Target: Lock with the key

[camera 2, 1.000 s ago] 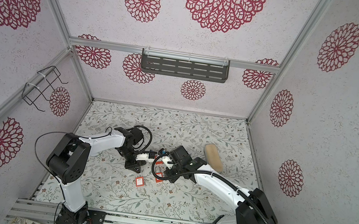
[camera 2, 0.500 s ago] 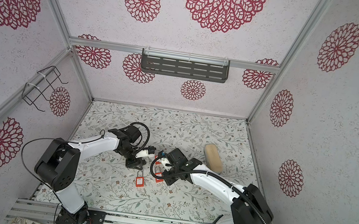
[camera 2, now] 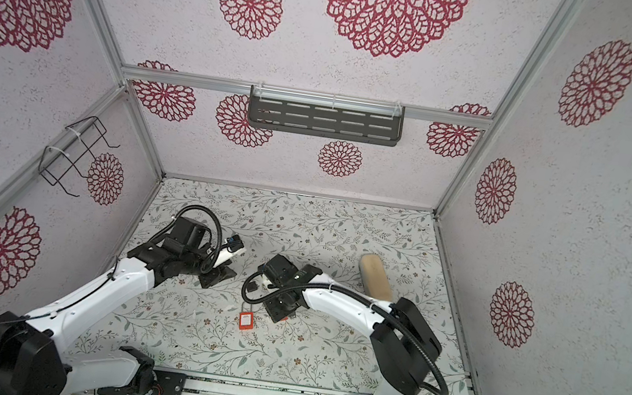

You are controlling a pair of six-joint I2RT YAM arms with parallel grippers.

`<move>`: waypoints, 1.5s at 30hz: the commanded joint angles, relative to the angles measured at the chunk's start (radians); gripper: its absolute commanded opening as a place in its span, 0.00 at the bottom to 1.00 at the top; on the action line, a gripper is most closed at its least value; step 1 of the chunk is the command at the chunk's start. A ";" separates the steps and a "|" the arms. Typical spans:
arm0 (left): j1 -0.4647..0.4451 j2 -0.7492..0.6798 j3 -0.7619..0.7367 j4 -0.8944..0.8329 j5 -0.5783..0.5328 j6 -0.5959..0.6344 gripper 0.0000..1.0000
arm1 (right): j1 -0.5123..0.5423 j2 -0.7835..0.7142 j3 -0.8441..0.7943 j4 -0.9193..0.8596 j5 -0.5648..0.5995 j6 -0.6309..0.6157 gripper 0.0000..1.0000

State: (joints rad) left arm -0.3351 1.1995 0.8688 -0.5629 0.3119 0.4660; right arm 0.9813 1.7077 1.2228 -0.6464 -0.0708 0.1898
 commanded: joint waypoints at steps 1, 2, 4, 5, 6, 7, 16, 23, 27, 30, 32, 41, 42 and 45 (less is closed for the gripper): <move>0.032 -0.075 -0.052 0.072 -0.008 -0.074 0.44 | 0.021 0.038 0.059 -0.080 0.026 0.036 0.04; 0.036 -0.096 -0.067 0.077 -0.010 -0.086 0.44 | 0.026 0.055 0.075 -0.090 0.025 0.033 0.04; 0.040 -0.130 -0.092 0.090 -0.022 -0.114 0.45 | 0.031 0.085 0.100 -0.105 0.025 0.035 0.04; 0.042 -0.144 -0.105 0.103 -0.030 -0.131 0.47 | 0.032 0.100 0.114 -0.111 0.021 0.035 0.04; 0.044 -0.158 -0.117 0.115 -0.040 -0.150 0.47 | 0.034 0.113 0.126 -0.115 0.018 0.035 0.04; 0.045 -0.169 -0.126 0.123 -0.045 -0.161 0.47 | 0.033 0.127 0.139 -0.121 0.016 0.035 0.04; 0.054 -0.252 -0.171 0.169 -0.110 -0.237 0.51 | 0.039 0.226 0.235 -0.172 0.013 0.033 0.04; 0.076 -0.300 -0.189 0.187 -0.148 -0.288 0.54 | 0.040 0.277 0.285 -0.191 0.005 0.042 0.06; 0.080 -0.316 -0.202 0.196 -0.149 -0.298 0.55 | 0.042 0.295 0.306 -0.200 0.002 0.041 0.10; 0.082 -0.316 -0.213 0.198 -0.152 -0.302 0.58 | 0.042 0.299 0.314 -0.200 0.009 0.041 0.15; 0.087 -0.319 -0.219 0.202 -0.156 -0.308 0.59 | 0.042 0.294 0.314 -0.192 0.011 0.041 0.19; 0.117 -0.352 -0.233 0.258 -0.148 -0.357 0.66 | 0.043 0.188 0.308 -0.098 0.022 -0.003 0.30; 0.121 -0.354 -0.234 0.265 -0.146 -0.367 0.67 | 0.043 0.172 0.310 -0.091 0.030 -0.012 0.31; 0.138 -0.356 -0.243 0.295 -0.130 -0.394 0.70 | 0.042 0.127 0.311 -0.077 0.047 -0.051 0.35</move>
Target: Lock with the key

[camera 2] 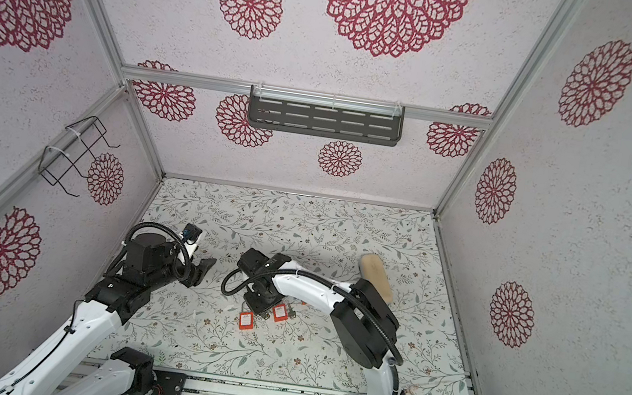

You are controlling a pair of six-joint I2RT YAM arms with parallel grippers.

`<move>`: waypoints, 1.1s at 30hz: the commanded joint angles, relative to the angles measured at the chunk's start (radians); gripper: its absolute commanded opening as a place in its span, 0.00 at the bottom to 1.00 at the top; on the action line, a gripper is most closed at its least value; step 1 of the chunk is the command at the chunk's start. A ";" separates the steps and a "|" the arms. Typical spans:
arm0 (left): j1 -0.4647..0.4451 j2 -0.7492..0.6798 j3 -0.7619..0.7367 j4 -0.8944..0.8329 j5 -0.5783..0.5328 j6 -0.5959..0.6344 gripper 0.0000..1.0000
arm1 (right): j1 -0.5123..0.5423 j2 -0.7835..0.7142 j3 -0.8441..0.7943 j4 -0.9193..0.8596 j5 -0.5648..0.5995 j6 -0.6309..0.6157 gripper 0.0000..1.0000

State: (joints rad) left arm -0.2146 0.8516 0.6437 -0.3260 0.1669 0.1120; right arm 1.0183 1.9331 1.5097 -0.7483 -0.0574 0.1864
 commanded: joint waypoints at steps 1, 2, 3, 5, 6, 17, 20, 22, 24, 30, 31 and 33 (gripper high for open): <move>0.024 -0.008 -0.018 0.067 0.021 -0.046 0.70 | 0.005 -0.111 0.026 0.024 0.042 -0.059 0.36; 0.029 -0.006 -0.020 0.077 0.025 -0.054 0.70 | 0.003 -0.120 0.026 0.022 0.053 -0.069 0.36; 0.033 -0.005 -0.021 0.084 0.030 -0.062 0.71 | 0.001 -0.128 0.025 0.020 0.061 -0.076 0.36; 0.042 -0.003 -0.024 0.103 0.033 -0.076 0.72 | -0.005 -0.155 0.011 0.024 0.090 -0.093 0.37; 0.046 -0.004 -0.030 0.115 0.030 -0.079 0.72 | -0.011 -0.173 -0.002 0.030 0.107 -0.102 0.37; 0.246 0.032 -0.186 0.442 -0.167 -0.219 0.84 | -0.280 -0.690 -0.689 0.753 0.402 -0.222 0.81; 0.293 0.103 -0.239 0.599 -0.160 -0.215 0.86 | -0.397 -0.823 -0.906 1.020 0.508 -0.279 0.99; 0.325 0.168 -0.276 0.731 -0.152 -0.216 0.87 | -0.490 -0.878 -1.054 1.235 0.586 -0.308 0.99; 0.352 0.250 -0.315 0.869 -0.131 -0.224 0.89 | -0.624 -0.884 -1.142 1.353 0.585 -0.263 0.99; 0.381 0.501 -0.315 1.171 0.000 -0.184 0.97 | -0.902 -0.726 -1.317 1.684 0.390 -0.174 0.99; 0.383 0.537 -0.303 1.185 0.017 -0.173 0.97 | -0.915 -0.679 -1.345 1.795 0.343 -0.194 0.99; 0.397 0.632 -0.326 1.340 0.051 -0.176 0.97 | -0.930 -0.613 -1.363 1.938 0.295 -0.202 0.99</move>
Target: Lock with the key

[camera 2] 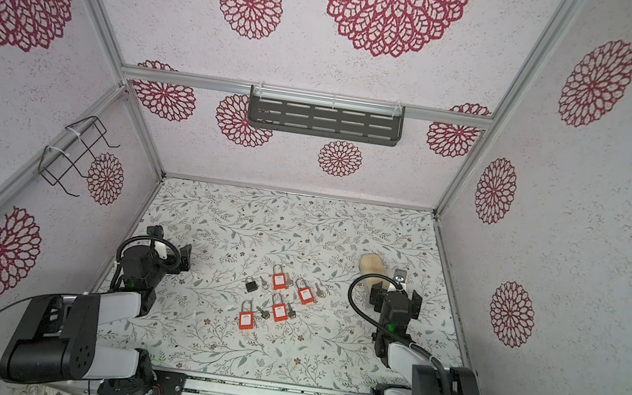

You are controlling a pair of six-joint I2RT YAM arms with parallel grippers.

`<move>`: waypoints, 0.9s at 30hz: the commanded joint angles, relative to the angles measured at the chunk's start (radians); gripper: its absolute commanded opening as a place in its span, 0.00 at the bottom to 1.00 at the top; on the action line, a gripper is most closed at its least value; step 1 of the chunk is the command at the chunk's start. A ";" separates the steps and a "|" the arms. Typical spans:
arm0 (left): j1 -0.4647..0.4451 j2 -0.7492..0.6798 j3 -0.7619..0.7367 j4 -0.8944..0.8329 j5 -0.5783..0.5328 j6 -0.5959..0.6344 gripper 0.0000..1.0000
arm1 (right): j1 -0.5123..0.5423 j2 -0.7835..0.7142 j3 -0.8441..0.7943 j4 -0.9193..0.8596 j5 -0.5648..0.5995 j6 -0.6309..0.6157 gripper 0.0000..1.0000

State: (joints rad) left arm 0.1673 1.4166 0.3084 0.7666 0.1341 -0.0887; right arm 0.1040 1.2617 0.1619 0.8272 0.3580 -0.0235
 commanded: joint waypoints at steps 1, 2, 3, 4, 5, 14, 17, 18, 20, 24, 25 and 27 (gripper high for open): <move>0.028 0.107 -0.007 0.313 0.085 0.014 0.97 | -0.027 0.108 -0.018 0.441 -0.147 -0.011 0.99; 0.036 0.142 -0.018 0.374 0.091 -0.004 0.97 | -0.032 0.147 -0.009 0.447 -0.154 -0.007 0.99; 0.048 0.165 -0.022 0.427 0.092 -0.026 0.97 | -0.042 0.205 -0.003 0.479 -0.191 -0.008 0.99; 0.056 0.147 -0.014 0.385 0.085 -0.030 0.97 | -0.045 0.268 -0.008 0.553 -0.236 -0.026 0.99; 0.057 0.135 -0.002 0.338 0.083 -0.025 0.97 | -0.043 0.299 -0.009 0.603 -0.256 -0.040 0.99; 0.027 0.141 0.071 0.203 0.066 0.001 0.97 | -0.046 0.270 0.083 0.384 -0.082 0.035 0.99; 0.013 0.140 0.066 0.210 0.046 0.014 0.97 | -0.047 0.274 0.084 0.390 -0.081 0.033 0.99; 0.013 0.141 0.071 0.203 0.043 0.013 0.97 | -0.046 0.279 0.082 0.403 -0.080 0.030 0.99; 0.012 0.142 0.080 0.185 0.029 0.009 0.97 | -0.046 0.280 0.084 0.399 -0.085 0.033 0.99; 0.014 0.142 0.083 0.181 0.023 0.004 0.97 | -0.047 0.277 0.088 0.385 -0.087 0.032 0.99; 0.013 0.142 0.083 0.180 0.021 0.005 0.97 | -0.048 0.283 0.093 0.385 -0.089 0.028 0.99; 0.013 0.142 0.084 0.181 0.021 0.004 0.97 | -0.047 0.284 0.095 0.379 -0.092 0.031 0.99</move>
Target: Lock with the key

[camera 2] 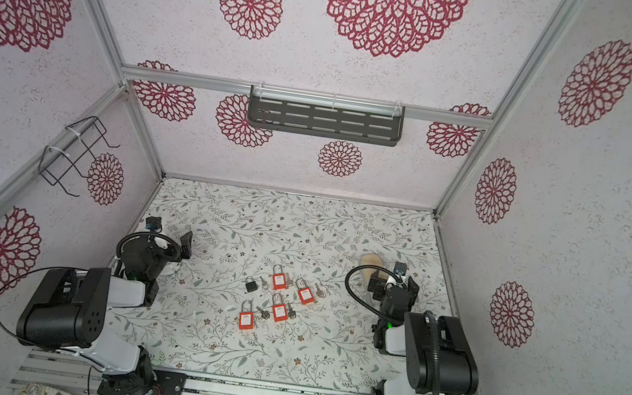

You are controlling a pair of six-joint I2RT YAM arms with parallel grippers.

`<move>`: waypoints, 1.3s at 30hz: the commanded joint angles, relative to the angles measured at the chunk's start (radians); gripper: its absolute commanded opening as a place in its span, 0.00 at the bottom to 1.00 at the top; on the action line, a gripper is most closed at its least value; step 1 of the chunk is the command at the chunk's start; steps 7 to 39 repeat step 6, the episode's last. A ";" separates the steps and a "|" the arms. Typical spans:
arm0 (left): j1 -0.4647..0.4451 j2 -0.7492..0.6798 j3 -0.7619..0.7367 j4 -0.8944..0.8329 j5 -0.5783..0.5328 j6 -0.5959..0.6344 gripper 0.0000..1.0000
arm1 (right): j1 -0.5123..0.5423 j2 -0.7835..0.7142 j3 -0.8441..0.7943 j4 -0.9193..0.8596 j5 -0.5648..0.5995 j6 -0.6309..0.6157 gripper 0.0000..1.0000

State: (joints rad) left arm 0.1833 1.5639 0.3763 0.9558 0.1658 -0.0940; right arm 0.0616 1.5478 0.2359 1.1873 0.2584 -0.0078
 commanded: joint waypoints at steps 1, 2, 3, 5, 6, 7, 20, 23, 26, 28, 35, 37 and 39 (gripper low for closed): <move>-0.004 -0.005 0.016 -0.009 -0.010 0.010 0.97 | -0.005 -0.006 0.022 0.012 0.007 0.017 0.99; -0.004 -0.005 0.016 -0.008 -0.010 0.010 0.97 | -0.005 -0.004 0.021 0.015 0.008 0.017 0.99; -0.003 -0.005 0.016 -0.010 -0.011 0.011 0.97 | -0.006 -0.006 0.020 0.017 0.007 0.018 0.99; -0.003 -0.005 0.019 -0.016 -0.019 0.005 0.97 | -0.006 -0.009 0.011 0.030 0.008 0.019 0.99; -0.005 -0.007 0.019 -0.016 -0.037 0.003 0.97 | -0.006 -0.011 0.010 0.032 0.009 0.018 0.99; -0.005 -0.007 0.019 -0.016 -0.037 0.003 0.97 | -0.006 -0.011 0.010 0.032 0.009 0.018 0.99; -0.005 -0.007 0.019 -0.016 -0.037 0.003 0.97 | -0.006 -0.011 0.010 0.032 0.009 0.018 0.99; -0.005 -0.007 0.019 -0.016 -0.037 0.003 0.97 | -0.006 -0.011 0.010 0.032 0.009 0.018 0.99; -0.005 -0.007 0.019 -0.016 -0.037 0.003 0.97 | -0.006 -0.011 0.010 0.032 0.009 0.018 0.99; -0.005 -0.007 0.019 -0.016 -0.037 0.003 0.97 | -0.006 -0.011 0.010 0.032 0.009 0.018 0.99; -0.005 -0.007 0.019 -0.016 -0.037 0.003 0.97 | -0.006 -0.011 0.010 0.032 0.009 0.018 0.99; -0.005 -0.007 0.019 -0.016 -0.037 0.003 0.97 | -0.006 -0.011 0.010 0.032 0.009 0.018 0.99; -0.005 -0.007 0.019 -0.016 -0.037 0.003 0.97 | -0.006 -0.011 0.010 0.032 0.009 0.018 0.99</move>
